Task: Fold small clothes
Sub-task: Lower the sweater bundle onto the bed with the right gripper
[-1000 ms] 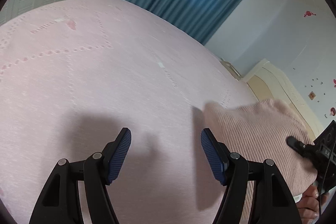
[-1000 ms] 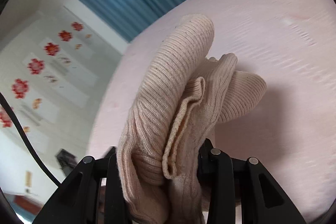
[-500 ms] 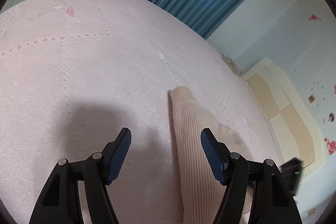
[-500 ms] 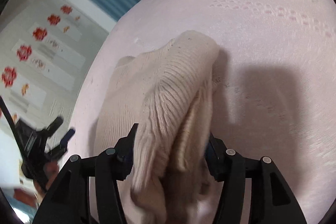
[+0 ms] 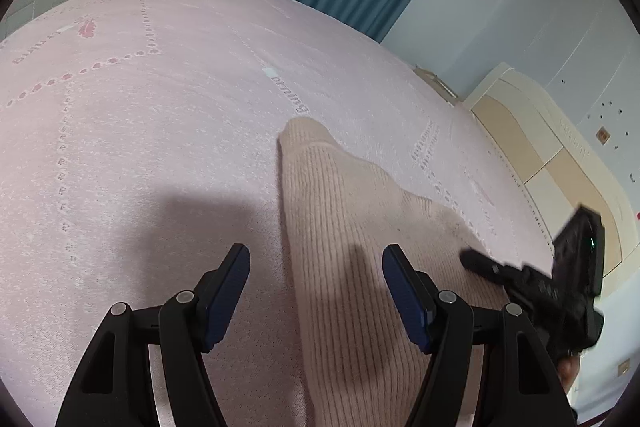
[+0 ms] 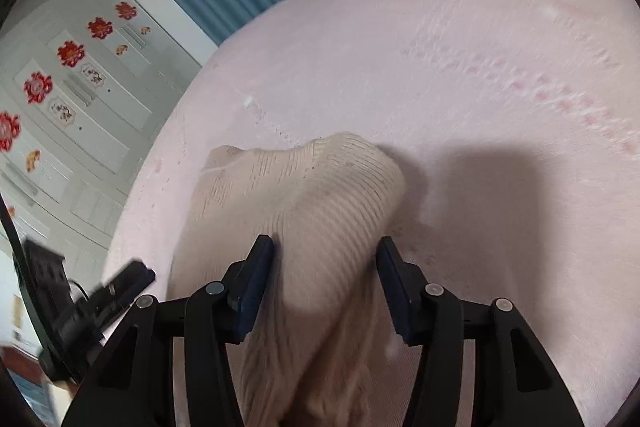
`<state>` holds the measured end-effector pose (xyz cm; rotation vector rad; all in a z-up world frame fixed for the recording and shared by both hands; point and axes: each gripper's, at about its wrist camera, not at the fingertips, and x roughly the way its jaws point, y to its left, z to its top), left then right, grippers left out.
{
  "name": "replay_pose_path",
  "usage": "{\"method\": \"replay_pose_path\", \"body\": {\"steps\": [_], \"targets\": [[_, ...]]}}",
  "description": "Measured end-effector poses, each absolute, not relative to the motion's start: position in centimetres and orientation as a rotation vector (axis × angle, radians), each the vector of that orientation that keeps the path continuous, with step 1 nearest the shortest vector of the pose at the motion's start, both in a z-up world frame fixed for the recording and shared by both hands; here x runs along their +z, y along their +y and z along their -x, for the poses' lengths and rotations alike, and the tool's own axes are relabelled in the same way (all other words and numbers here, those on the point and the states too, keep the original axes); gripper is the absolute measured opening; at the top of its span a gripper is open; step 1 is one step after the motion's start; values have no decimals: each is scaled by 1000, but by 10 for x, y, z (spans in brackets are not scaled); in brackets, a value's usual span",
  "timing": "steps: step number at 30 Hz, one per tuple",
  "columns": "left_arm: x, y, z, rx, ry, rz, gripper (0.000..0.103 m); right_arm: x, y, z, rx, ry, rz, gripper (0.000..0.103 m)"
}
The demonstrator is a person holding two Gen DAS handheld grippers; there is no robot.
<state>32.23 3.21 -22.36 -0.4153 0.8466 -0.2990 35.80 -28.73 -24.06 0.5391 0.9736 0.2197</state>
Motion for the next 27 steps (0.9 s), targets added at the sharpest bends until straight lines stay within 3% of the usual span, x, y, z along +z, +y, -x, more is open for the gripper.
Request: {"method": "replay_pose_path", "body": {"steps": [2, 4, 7, 12, 14, 16, 20, 27], "targets": [[-224, 31, -323, -298, 848, 406, 67, -234, -285, -363, 270, 939, -521, 17], [-225, 29, -323, -300, 848, 404, 67, -215, -287, -347, 349, 777, -469, 14], [-225, 28, -326, -308, 848, 409, 67, -206, -288, -337, 349, 683, -381, 14], [-229, 19, -333, -303, 872, 396, 67, -251, -278, -366, 176, 904, -288, 17], [-229, 15, -335, -295, 877, 377, 67, -242, -280, -363, 167, 897, -290, 30], [-229, 11, -336, -281, 881, 351, 67, -224, -286, -350, 143, 845, -297, 36], [-231, 1, -337, -259, 891, 305, 67, -196, -284, -325, 192, 685, -342, 42], [-236, -12, -337, -237, 891, 216, 71, -237, -239, -335, 183, 861, -107, 40]]}}
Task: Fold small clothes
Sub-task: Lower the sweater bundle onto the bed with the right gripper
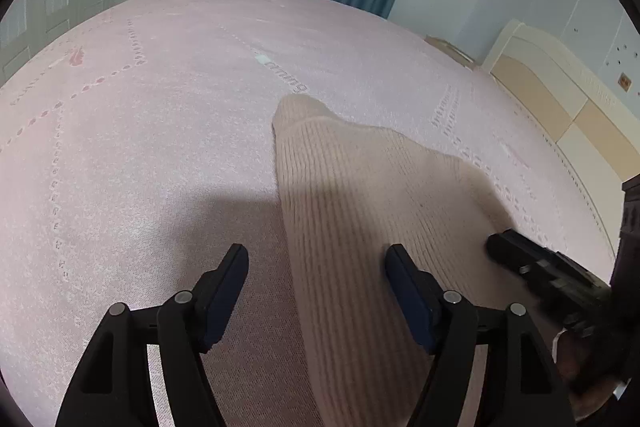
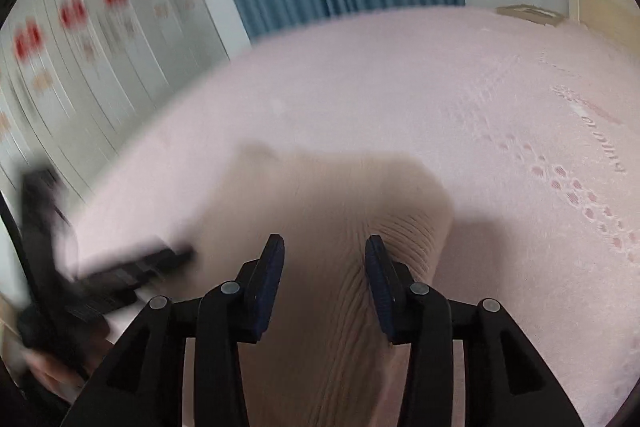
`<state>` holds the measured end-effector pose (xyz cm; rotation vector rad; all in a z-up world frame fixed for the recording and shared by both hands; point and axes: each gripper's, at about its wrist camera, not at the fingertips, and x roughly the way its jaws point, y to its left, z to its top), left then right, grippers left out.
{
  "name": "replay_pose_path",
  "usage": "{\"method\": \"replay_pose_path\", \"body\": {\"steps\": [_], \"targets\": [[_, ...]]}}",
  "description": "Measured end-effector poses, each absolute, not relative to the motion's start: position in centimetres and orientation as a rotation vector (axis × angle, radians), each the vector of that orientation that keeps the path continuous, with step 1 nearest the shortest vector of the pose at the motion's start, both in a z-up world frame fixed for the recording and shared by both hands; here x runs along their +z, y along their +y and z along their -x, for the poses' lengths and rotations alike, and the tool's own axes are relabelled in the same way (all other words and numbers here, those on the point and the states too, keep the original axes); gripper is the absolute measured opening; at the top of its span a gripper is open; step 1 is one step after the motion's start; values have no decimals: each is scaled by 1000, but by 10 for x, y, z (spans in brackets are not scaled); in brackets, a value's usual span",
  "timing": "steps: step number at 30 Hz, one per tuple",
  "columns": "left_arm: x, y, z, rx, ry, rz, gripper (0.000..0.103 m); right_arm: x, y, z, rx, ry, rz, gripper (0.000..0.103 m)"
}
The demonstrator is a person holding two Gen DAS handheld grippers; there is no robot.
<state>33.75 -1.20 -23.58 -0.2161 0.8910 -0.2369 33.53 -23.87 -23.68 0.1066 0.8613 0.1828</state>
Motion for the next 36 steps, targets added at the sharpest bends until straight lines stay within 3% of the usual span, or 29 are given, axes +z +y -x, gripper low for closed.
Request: {"method": "replay_pose_path", "body": {"steps": [29, 36], "targets": [[-247, -22, -344, -204, 918, 148, 85, -256, -241, -353, 134, 884, -115, 45], [-248, -15, -344, -240, 922, 214, 84, -254, -244, -350, 146, 883, -137, 47]]}}
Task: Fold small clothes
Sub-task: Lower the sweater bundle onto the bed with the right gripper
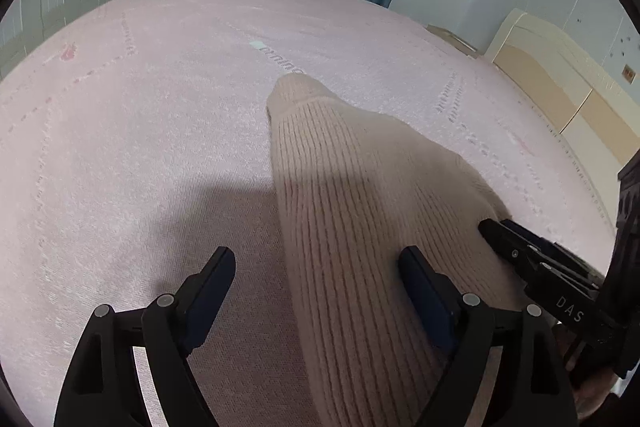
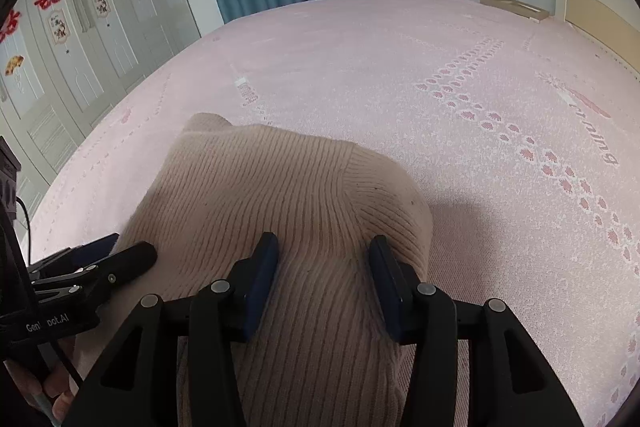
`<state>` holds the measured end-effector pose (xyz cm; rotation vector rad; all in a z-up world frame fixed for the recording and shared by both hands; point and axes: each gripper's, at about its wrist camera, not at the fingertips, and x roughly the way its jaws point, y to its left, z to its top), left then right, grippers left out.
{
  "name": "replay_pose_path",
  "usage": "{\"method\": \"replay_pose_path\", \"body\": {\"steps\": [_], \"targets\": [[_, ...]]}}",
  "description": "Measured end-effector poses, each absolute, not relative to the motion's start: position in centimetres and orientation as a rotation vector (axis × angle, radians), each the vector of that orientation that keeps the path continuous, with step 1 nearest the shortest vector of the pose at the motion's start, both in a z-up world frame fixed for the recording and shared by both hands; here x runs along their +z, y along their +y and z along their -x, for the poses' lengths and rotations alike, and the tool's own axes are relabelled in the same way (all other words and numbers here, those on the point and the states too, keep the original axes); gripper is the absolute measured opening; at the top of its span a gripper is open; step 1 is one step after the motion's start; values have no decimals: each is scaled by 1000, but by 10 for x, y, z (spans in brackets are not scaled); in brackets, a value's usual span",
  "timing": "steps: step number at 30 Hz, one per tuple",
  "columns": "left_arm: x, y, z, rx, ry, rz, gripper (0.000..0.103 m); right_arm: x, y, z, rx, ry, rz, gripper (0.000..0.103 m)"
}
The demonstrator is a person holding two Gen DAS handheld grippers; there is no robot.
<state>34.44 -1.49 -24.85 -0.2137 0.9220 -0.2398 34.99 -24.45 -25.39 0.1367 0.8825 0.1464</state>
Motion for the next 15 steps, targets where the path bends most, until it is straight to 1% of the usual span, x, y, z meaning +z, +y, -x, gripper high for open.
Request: {"method": "replay_pose_path", "body": {"steps": [3, 9, 12, 15], "targets": [[-244, -13, -340, -268, 921, 230, 81, -249, -252, -347, 178, 891, -175, 48], [-234, -22, -314, -357, 903, 189, 81, -237, -274, -331, 177, 882, -227, 49], [-237, -31, -299, -357, 891, 101, 81, -235, -281, -323, 142, 886, -226, 49], [-240, -32, -292, -330, 888, 80, 82, -234, -282, -318, 149, 898, -253, 49]]}}
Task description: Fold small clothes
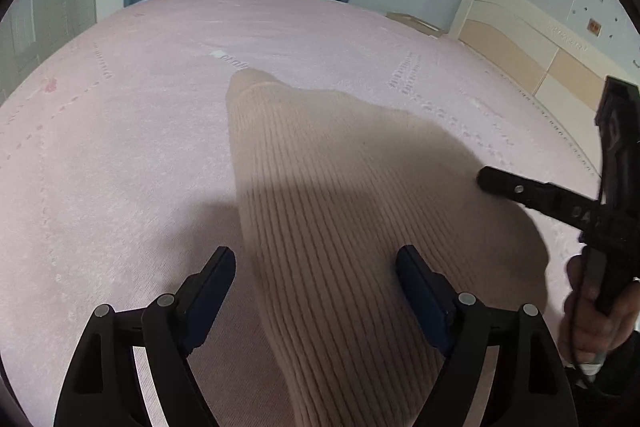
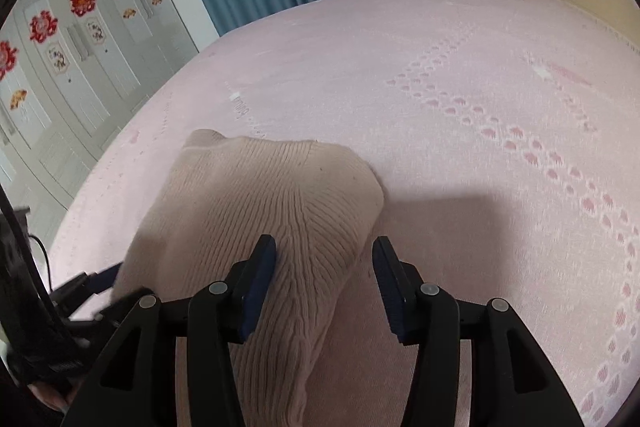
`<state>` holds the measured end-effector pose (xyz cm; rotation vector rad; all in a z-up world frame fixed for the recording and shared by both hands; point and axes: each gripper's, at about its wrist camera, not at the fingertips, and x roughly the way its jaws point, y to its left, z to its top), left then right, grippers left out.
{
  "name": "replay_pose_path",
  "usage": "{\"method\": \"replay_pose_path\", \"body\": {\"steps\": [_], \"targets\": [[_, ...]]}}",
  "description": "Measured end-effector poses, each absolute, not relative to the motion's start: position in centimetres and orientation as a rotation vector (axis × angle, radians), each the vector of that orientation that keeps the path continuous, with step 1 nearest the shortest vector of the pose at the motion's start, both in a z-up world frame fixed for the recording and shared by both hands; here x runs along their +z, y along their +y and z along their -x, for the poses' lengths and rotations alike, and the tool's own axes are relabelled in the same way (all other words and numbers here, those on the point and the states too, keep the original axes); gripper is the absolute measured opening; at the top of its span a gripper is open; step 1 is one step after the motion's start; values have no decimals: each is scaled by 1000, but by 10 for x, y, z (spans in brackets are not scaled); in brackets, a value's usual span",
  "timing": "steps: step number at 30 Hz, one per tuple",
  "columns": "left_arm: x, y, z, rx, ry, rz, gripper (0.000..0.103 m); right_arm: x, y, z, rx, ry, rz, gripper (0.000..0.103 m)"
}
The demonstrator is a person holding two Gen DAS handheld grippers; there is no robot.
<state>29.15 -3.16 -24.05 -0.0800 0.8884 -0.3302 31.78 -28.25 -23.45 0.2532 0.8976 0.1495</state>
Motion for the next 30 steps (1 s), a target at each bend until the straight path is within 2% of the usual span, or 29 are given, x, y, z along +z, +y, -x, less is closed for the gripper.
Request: {"method": "replay_pose_path", "body": {"steps": [8, 15, 18, 30], "targets": [[-248, -30, -292, -303, 931, 95, 87, -242, -266, -313, 92, 914, -135, 49], [-250, -37, -299, -287, 937, 74, 89, -255, -282, -326, 78, 956, -201, 59], [-248, -39, -294, -284, 928, 61, 89, -257, -282, -327, 57, 956, -178, 66], [-250, -36, -303, -291, 952, 98, 89, -257, -284, -329, 47, 959, -197, 66]]}}
